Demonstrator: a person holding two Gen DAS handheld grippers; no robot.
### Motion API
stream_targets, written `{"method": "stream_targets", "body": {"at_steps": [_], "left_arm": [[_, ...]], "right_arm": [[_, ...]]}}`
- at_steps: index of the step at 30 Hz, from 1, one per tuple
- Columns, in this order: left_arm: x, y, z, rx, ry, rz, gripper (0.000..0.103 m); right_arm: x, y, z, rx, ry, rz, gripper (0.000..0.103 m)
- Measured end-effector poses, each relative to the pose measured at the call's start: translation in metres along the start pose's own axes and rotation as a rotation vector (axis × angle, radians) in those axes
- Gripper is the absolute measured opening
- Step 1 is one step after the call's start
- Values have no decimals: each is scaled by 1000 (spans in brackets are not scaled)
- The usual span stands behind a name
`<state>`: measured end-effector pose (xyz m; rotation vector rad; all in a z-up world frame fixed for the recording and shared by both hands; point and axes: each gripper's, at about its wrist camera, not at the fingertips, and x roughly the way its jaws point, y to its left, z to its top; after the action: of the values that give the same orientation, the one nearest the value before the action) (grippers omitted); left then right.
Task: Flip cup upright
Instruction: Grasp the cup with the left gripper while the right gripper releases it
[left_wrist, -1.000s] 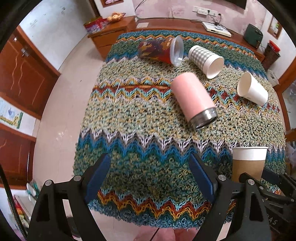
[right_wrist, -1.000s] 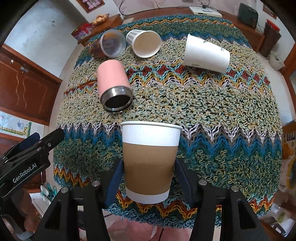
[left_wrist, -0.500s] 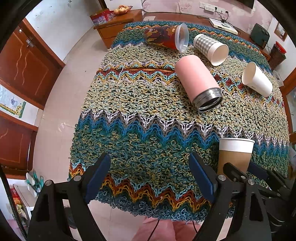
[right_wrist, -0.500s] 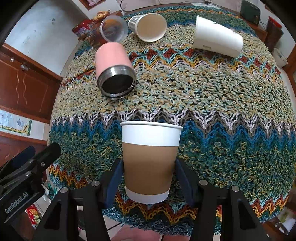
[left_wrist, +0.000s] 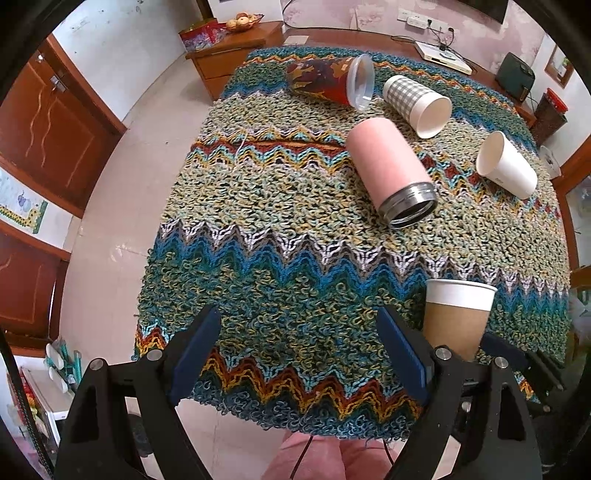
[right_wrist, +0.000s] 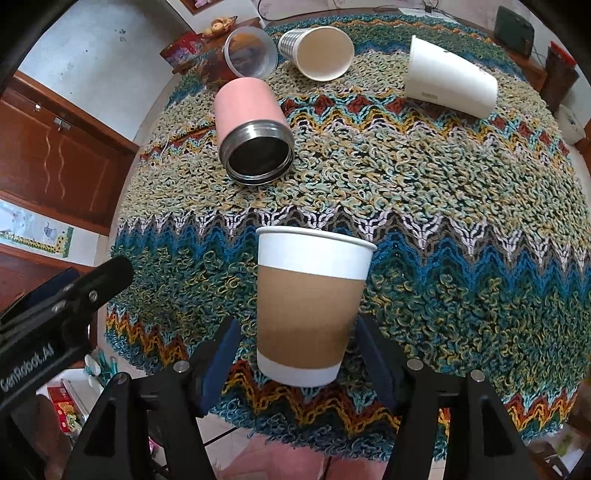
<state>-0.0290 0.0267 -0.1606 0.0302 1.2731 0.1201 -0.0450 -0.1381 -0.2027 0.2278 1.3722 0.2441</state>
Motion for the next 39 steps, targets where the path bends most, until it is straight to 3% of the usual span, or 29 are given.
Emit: {"method": "stream_targets", "body": {"at_steps": [11,21,28,39], "left_arm": [[4,-38,2,129,62,-154,88],[22,-80,0,188,164,-288,88],[43,-97,5,180,225,-321,88],[64,-110,6,174,281,-288,87]], "right_arm": [[-41,-24,-25,8,-32,-7,66],[-45,-66,-47,141,-52,-44,66],[-48,-78,-55,174,-68,-44,66],[-50,-83,-60,179,-89,-33,66]]}}
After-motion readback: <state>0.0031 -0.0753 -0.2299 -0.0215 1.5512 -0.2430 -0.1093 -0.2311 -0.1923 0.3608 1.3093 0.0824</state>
